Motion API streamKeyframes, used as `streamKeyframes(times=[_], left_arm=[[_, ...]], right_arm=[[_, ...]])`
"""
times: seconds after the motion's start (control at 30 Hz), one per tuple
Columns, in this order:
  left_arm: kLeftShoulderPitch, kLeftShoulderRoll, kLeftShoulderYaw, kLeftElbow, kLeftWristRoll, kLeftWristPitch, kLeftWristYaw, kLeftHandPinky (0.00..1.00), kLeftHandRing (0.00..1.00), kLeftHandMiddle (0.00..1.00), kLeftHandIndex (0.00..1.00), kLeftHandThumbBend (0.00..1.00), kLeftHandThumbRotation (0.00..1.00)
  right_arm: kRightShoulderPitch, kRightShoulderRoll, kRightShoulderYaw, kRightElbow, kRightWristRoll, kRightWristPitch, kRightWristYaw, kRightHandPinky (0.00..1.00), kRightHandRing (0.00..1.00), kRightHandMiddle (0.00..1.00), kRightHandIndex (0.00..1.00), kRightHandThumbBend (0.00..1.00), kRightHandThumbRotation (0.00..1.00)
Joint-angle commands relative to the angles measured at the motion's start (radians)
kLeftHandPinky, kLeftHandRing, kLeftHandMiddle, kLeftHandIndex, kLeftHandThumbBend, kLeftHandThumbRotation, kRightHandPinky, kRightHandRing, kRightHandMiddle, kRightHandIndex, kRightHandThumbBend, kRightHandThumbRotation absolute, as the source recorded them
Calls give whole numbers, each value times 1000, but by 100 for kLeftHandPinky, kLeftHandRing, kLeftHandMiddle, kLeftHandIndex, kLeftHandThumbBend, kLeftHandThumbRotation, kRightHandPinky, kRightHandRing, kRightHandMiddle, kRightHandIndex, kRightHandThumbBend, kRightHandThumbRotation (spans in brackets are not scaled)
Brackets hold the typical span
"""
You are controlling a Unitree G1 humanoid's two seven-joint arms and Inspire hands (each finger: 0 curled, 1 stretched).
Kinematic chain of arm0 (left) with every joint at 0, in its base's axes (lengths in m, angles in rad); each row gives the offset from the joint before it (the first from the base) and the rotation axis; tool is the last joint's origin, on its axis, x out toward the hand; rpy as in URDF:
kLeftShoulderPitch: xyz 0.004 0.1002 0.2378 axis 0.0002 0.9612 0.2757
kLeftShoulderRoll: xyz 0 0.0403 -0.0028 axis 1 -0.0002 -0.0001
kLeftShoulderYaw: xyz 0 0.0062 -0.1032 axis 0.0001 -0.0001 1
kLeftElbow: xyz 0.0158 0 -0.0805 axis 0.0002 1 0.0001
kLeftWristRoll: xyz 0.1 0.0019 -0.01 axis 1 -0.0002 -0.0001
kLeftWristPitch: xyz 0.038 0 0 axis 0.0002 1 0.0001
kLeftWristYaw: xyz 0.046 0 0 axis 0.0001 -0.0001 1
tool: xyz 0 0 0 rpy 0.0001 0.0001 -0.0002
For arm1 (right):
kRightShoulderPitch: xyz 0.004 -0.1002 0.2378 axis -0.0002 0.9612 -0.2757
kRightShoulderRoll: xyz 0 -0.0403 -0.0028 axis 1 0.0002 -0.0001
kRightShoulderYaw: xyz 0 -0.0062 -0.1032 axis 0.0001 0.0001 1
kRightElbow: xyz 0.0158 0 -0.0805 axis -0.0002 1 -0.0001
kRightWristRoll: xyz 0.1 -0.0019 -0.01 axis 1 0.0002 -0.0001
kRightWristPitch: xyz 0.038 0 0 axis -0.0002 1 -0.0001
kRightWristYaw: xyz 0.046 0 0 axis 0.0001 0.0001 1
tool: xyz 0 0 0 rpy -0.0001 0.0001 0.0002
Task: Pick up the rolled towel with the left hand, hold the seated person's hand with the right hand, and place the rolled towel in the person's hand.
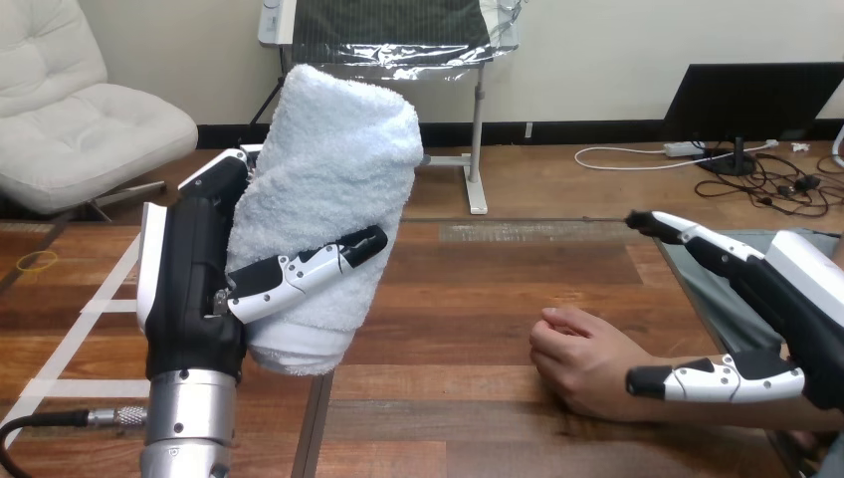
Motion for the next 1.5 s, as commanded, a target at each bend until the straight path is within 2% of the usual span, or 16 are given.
streamKeyframes(times=[0.0, 0.2, 0.57, 0.9, 1.2, 1.47], left_arm=[[-40, -3, 1, -7, -10, -35, 1, 19, 24, 30, 36, 47, 0], [-40, -3, 1, -10, -13, -23, -2, 19, 24, 30, 36, 48, 0], [-41, -6, 0, -7, -12, -26, -2, 19, 25, 30, 36, 48, 0], [-39, -9, 1, -11, -13, -21, 1, 19, 24, 30, 36, 49, 0], [-38, -9, 4, -10, -19, -24, -2, 19, 24, 30, 36, 49, 0], [-36, -9, 4, -10, -23, -24, -2, 19, 24, 30, 36, 49, 0]], right_arm=[[-62, -51, -18, 29, -16, -30, -1, 100, 92, 92, 93, 100, 56], [-66, -84, -9, 50, -21, -9, 29, 100, 93, 93, 94, 100, 53], [-73, -123, 4, 97, -53, -16, 49, 100, 94, 94, 96, 100, 48], [-80, -140, 17, 138, -79, -24, 49, 99, 92, 93, 94, 100, 44], [-81, -158, 30, 145, -106, 10, 71, 96, 91, 92, 92, 100, 38], [-84, -154, 41, 157, -144, 16, 66, 94, 89, 90, 90, 100, 33]])
